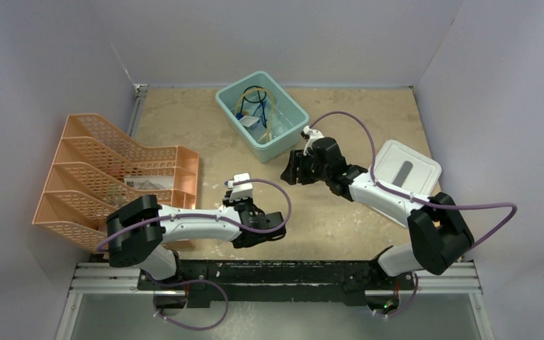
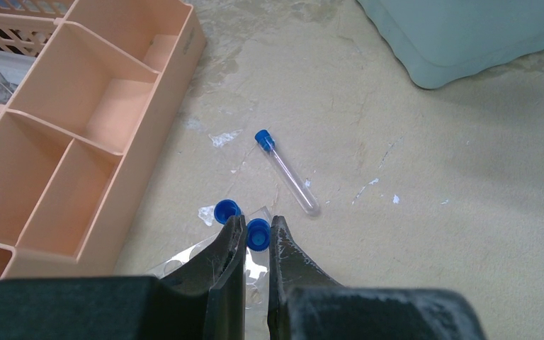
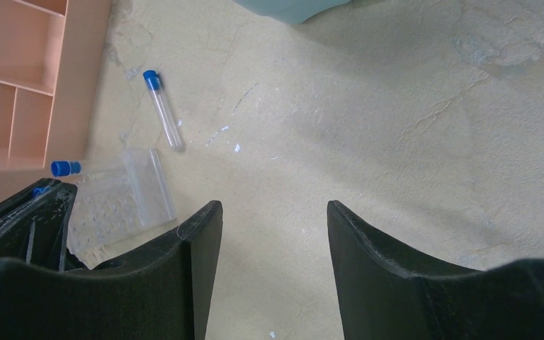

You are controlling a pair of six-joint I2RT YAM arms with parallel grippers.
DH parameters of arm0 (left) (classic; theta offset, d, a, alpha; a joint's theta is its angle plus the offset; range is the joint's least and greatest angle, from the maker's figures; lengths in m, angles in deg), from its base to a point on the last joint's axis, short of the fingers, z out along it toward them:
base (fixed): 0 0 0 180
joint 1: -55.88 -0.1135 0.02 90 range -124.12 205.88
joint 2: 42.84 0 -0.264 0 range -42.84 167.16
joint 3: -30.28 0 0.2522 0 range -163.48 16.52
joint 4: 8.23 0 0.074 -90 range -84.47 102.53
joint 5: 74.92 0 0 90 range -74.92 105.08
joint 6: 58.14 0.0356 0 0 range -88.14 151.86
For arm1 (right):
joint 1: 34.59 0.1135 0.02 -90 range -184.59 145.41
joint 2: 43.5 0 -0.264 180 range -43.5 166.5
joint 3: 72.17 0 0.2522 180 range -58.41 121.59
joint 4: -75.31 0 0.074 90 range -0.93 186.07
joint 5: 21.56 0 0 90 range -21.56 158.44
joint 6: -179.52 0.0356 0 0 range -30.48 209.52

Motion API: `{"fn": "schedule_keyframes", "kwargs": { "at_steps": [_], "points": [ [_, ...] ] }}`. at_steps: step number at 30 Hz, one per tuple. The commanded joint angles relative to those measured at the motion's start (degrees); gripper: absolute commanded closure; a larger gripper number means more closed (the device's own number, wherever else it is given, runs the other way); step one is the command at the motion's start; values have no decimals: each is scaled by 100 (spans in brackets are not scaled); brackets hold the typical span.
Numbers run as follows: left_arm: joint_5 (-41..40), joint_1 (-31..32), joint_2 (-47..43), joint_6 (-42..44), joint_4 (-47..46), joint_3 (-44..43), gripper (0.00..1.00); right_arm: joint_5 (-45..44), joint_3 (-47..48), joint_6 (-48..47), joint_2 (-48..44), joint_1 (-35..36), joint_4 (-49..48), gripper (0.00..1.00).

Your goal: Organize the chemistry lab equipment

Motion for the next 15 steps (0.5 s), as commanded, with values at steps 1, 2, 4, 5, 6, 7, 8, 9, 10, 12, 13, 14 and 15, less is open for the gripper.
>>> {"fn": "schedule_keyframes", "kwargs": {
  "at_steps": [1, 2, 4, 5, 6, 7, 8, 9, 10, 12, 13, 14, 15],
  "points": [
    [-8, 22, -179, -120, -210, 146, 100, -7, 198, -63, -23, -34, -36, 42],
    [14, 22, -194, -111, -249, 181, 100, -6, 198, -68, -22, -33, -35, 42],
    [53, 14, -217, -126, -306, 226, 100, 10, 198, -64, -15, -36, -35, 42],
    [68, 18, -222, -131, -332, 242, 100, 18, 198, -66, -15, -36, -28, 42],
    [78, 13, -227, -138, -352, 257, 100, 27, 198, -64, -15, -36, -26, 42],
    [89, 13, -231, -144, -374, 266, 100, 34, 198, -63, -13, -36, -20, 42],
    [100, 13, -239, -147, -398, 279, 100, 38, 198, -63, -17, -35, -20, 42],
    [109, 13, -252, -163, -420, 293, 100, 43, 202, -62, -11, -31, -21, 42],
    [122, 5, -261, -166, -439, 314, 99, 47, 206, -70, -8, -35, -18, 42],
    [141, -12, -272, -166, -463, 337, 96, 59, 219, -69, -1, -36, -2, 42],
    [138, -21, -283, -171, -464, 348, 94, 64, 228, -64, -12, -35, 11, 42],
    [129, -22, -284, -190, -445, 349, 92, 83, 245, -63, -21, -36, 32, 42],
    [122, -25, -284, -197, -434, 348, 91, 109, 254, -74, -36, -31, 35, 42]
  ]
}}
